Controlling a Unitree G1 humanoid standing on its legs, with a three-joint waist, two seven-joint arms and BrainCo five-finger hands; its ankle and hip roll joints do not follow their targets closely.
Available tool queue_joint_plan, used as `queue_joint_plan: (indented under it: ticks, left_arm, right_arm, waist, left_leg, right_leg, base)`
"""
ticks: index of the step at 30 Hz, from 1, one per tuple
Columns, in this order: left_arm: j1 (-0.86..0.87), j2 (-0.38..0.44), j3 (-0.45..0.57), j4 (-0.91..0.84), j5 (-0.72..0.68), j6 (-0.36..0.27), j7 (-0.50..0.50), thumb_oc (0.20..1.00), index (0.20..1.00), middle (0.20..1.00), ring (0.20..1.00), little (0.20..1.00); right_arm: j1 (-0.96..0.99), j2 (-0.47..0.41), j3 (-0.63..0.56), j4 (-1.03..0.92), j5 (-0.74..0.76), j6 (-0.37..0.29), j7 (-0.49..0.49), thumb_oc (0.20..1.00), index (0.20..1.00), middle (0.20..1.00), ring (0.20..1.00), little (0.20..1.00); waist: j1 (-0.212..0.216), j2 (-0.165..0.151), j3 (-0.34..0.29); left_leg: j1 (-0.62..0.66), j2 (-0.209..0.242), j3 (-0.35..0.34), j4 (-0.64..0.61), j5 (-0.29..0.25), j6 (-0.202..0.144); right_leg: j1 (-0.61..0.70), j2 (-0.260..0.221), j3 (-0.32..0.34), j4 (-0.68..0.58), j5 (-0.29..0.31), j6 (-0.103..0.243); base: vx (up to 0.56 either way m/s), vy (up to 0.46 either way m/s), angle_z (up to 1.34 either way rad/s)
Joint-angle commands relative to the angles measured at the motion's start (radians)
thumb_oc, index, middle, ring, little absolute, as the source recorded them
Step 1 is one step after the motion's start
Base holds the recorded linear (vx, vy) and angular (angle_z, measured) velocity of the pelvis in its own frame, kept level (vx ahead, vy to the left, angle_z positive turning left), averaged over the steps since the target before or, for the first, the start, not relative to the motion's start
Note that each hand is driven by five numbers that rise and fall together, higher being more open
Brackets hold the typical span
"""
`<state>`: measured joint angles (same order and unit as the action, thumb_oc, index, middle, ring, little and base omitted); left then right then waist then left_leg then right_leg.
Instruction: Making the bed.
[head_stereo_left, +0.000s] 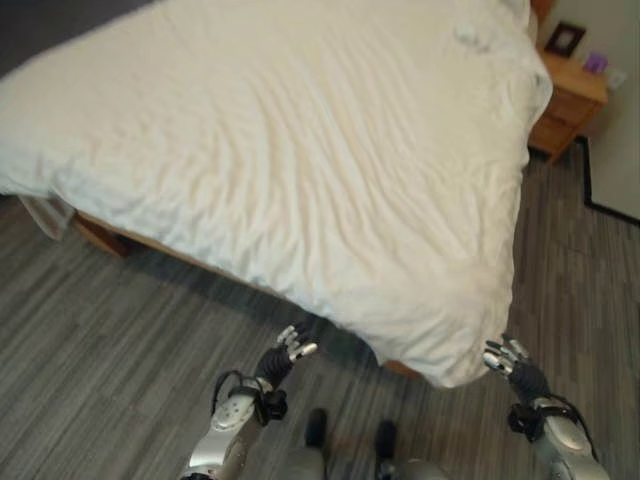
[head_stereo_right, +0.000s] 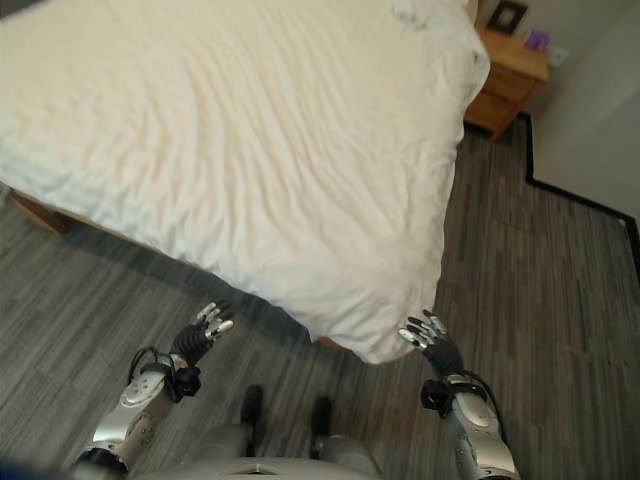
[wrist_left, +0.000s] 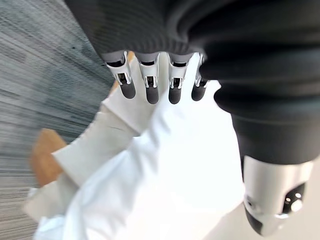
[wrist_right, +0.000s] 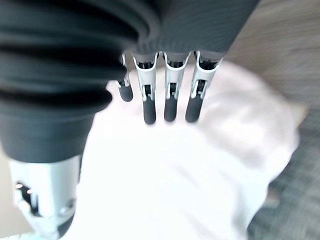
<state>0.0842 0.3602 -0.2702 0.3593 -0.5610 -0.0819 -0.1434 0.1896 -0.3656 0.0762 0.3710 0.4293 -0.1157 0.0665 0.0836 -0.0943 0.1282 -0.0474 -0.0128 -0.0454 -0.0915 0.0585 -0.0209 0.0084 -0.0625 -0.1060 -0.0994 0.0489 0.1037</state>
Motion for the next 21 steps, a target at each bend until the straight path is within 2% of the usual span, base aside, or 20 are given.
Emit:
queue_joint_plan:
  ticks: [1,2,3,5,6,7,9,10,11,12,13,14,15,16,17,18,19,20,21]
  left_arm:
    - [-0.056,0.005,-0.004,0.009,0.036,-0.056,0.005,1.000,1.000,1.000,1.000,1.000]
    - [-0.056,0.005,-0.004,0.009,0.036,-0.056,0.005,1.000,1.000,1.000,1.000,1.000]
    - [-0.066,0.002,0.007,0.024,0.034,-0.060,0.023,1.000,1.000,1.000,1.000,1.000]
    - [-0.066,0.002,0.008,0.024,0.034,-0.060,0.023,1.000,1.000,1.000,1.000,1.000]
    - [-0.041,-0.010,0.048,0.040,0.047,-0.062,0.031,1.000,1.000,1.000,1.000,1.000]
    - [-0.040,-0.011,0.048,0.040,0.047,-0.062,0.031,1.000,1.000,1.000,1.000,1.000]
    - [-0.013,-0.024,0.080,0.033,0.039,-0.056,0.027,1.000,1.000,1.000,1.000,1.000]
    - [-0.013,-0.029,0.088,0.024,0.022,-0.053,0.027,1.000,1.000,1.000,1.000,1.000]
    - [-0.005,-0.037,0.088,0.022,0.023,-0.041,0.013,1.000,1.000,1.000,1.000,1.000]
    - [-0.005,-0.037,0.088,0.022,0.023,-0.041,0.013,1.000,1.000,1.000,1.000,1.000]
    - [0.008,-0.037,0.093,0.018,0.030,-0.036,0.002,1.000,1.000,1.000,1.000,1.000]
    - [0.030,-0.039,0.095,0.014,0.044,-0.028,-0.009,1.000,1.000,1.000,1.000,1.000]
    - [0.030,-0.039,0.095,0.013,0.044,-0.028,-0.009,1.000,1.000,1.000,1.000,1.000]
    - [0.034,-0.039,0.090,0.010,0.060,-0.022,-0.008,1.000,1.000,1.000,1.000,1.000]
    - [0.034,-0.039,0.090,0.010,0.060,-0.022,-0.008,1.000,1.000,1.000,1.000,1.000]
    - [0.029,-0.039,0.084,0.008,0.067,-0.019,-0.013,1.000,1.000,1.000,1.000,1.000]
    - [0.019,-0.041,0.077,0.007,0.065,-0.019,-0.020,1.000,1.000,1.000,1.000,1.000]
    - [0.005,-0.042,0.068,0.007,0.068,-0.025,-0.018,1.000,1.000,1.000,1.000,1.000]
    - [-0.001,-0.050,0.062,0.009,0.065,-0.025,-0.018,1.000,1.000,1.000,1.000,1.000]
  right_arm:
    - [-0.008,-0.027,-0.014,-0.098,-0.107,-0.048,-0.018,1.000,1.000,1.000,1.000,1.000]
    - [-0.008,-0.027,-0.014,-0.098,-0.107,-0.048,-0.018,1.000,1.000,1.000,1.000,1.000]
    - [-0.020,-0.032,-0.018,-0.113,-0.111,-0.048,-0.028,1.000,1.000,1.000,1.000,1.000]
    - [-0.020,-0.032,-0.018,-0.113,-0.111,-0.048,-0.028,1.000,1.000,1.000,1.000,1.000]
    - [-0.043,-0.035,-0.023,-0.103,-0.094,-0.046,-0.028,1.000,1.000,1.000,1.000,1.000]
    - [-0.044,-0.035,-0.023,-0.103,-0.094,-0.047,-0.028,1.000,1.000,1.000,1.000,1.000]
    - [-0.055,-0.046,-0.037,-0.110,-0.074,-0.051,-0.025,1.000,1.000,1.000,1.000,1.000]
    - [-0.071,-0.058,-0.048,-0.102,-0.056,-0.055,-0.033,1.000,1.000,1.000,1.000,1.000]
    - [-0.082,-0.068,-0.068,-0.091,-0.015,-0.049,-0.047,1.000,1.000,1.000,1.000,1.000]
    - [-0.083,-0.069,-0.068,-0.090,-0.014,-0.049,-0.047,1.000,1.000,1.000,1.000,1.000]
    - [-0.080,-0.068,-0.083,-0.098,-0.003,-0.050,-0.053,1.000,1.000,1.000,1.000,1.000]
    - [-0.043,-0.044,-0.132,-0.098,0.067,-0.049,-0.045,1.000,1.000,1.000,1.000,1.000]
    - [-0.043,-0.044,-0.133,-0.099,0.067,-0.049,-0.045,1.000,1.000,1.000,1.000,1.000]
    - [0.003,-0.018,-0.158,-0.092,0.077,-0.046,-0.056,1.000,1.000,1.000,1.000,1.000]
    - [0.003,-0.018,-0.158,-0.093,0.077,-0.046,-0.056,1.000,1.000,1.000,1.000,1.000]
    - [0.028,-0.007,-0.178,-0.078,0.077,-0.040,-0.061,1.000,1.000,1.000,1.000,1.000]
    - [0.044,-0.008,-0.191,-0.057,0.066,-0.036,-0.062,1.000,1.000,1.000,1.000,1.000]
    - [0.068,-0.003,-0.205,-0.053,0.052,-0.035,-0.068,1.000,1.000,1.000,1.000,1.000]
    - [0.078,-0.001,-0.215,-0.056,0.053,-0.034,-0.065,1.000,1.000,1.000,1.000,1.000]
  waist:
    - [0.002,0.010,-0.001]
    - [0.000,0.010,-0.002]
    - [-0.010,0.023,0.011]
    - [-0.010,0.024,0.010]
    - [0.017,0.024,0.015]
    - [0.016,0.024,0.016]
    - [0.040,0.024,0.037]
    - [0.051,0.008,0.067]
    - [0.023,-0.016,0.079]
    - [0.023,-0.014,0.078]
    - [0.004,-0.024,0.081]
    - [-0.024,-0.020,0.072]
    - [-0.025,-0.022,0.069]
    - [-0.065,0.006,0.049]
    - [-0.066,0.003,0.048]
    - [-0.097,0.018,0.032]
    - [-0.124,0.037,0.018]
    - [-0.144,0.049,0.010]
    - [-0.165,0.049,0.001]
  left_leg:
    - [-0.059,-0.027,-0.068,0.004,0.058,0.006]
    - [-0.060,-0.027,-0.069,0.004,0.058,0.006]
    - [-0.084,-0.021,-0.093,0.004,0.086,-0.004]
    - [-0.085,-0.021,-0.093,0.004,0.086,-0.004]
    - [-0.117,-0.007,-0.097,0.004,0.112,-0.029]
    - [-0.116,-0.007,-0.098,0.004,0.112,-0.029]
    - [-0.123,0.017,-0.079,0.025,0.132,-0.044]
    - [-0.149,0.009,-0.081,0.157,0.070,-0.032]
    - [-0.136,0.007,-0.008,0.324,-0.033,0.004]
    - [-0.144,0.009,-0.008,0.337,-0.040,0.005]
    - [-0.142,0.022,0.038,0.499,-0.070,0.015]
    - [-0.110,0.021,0.064,0.691,-0.089,0.017]
    - [-0.114,0.019,0.063,0.691,-0.086,0.017]
    - [-0.025,0.006,0.063,0.685,-0.079,0.005]
    - [-0.026,0.003,0.062,0.681,-0.074,0.005]
    - [0.025,-0.002,0.062,0.610,-0.073,0.006]
    - [0.115,-0.002,0.078,0.486,-0.116,0.015]
    - [0.164,-0.025,0.064,0.346,-0.155,0.027]
    - [0.184,-0.034,0.068,0.255,-0.204,0.045]
  right_leg:
    - [0.027,0.039,-0.022,0.164,-0.075,-0.028]
    - [0.025,0.039,-0.023,0.168,-0.078,-0.028]
    - [-0.002,0.069,0.047,0.187,-0.085,-0.035]
    - [-0.004,0.069,0.047,0.187,-0.085,-0.036]
    - [0.019,0.070,0.047,0.086,-0.051,-0.044]
    - [0.022,0.070,0.046,0.083,-0.049,-0.044]
    - [0.044,0.073,0.022,0.047,-0.024,-0.046]
    - [0.043,0.057,0.020,0.036,-0.005,-0.048]
    - [0.010,0.028,0.015,0.032,0.031,-0.057]
    - [0.008,0.030,0.015,0.031,0.032,-0.057]
    - [-0.006,0.026,0.017,0.027,0.050,-0.063]
    - [-0.024,0.045,0.020,0.025,0.056,-0.076]
    - [-0.028,0.043,0.019,0.025,0.058,-0.076]
    - [-0.053,0.068,0.016,0.038,0.058,-0.078]
    - [-0.055,0.065,0.016,0.039,0.058,-0.078]
    - [-0.077,0.074,0.016,0.048,0.065,-0.074]
    - [-0.095,0.083,0.019,0.067,0.070,-0.065]
    - [-0.127,0.088,0.025,0.078,0.092,-0.051]
    - [-0.150,0.084,0.033,0.077,0.110,-0.040]
  base:
    - [-0.09,-0.071,0.45]
    - [-0.23,-0.113,0.68]
    - [-0.15,-0.067,0.73]
    - [-0.20,-0.130,0.57]
    - [-0.24,-0.194,0.43]
    - [-0.29,-0.279,0.30]
    - [-0.21,-0.169,0.09]
    - [-0.48,-0.197,-0.06]
    - [-0.42,-0.152,-0.08]
    - [-0.38,-0.113,0.00]
    - [-0.29,-0.095,0.48]
    - [-0.29,-0.101,0.40]
    - [-0.24,-0.014,0.21]
    - [-0.09,0.036,-0.19]
    - [-0.13,0.082,-0.04]
    - [-0.07,0.103,0.24]
    - [-0.16,0.170,0.27]
    - [-0.19,0.170,0.19]
    - [-0.26,0.156,0.00]
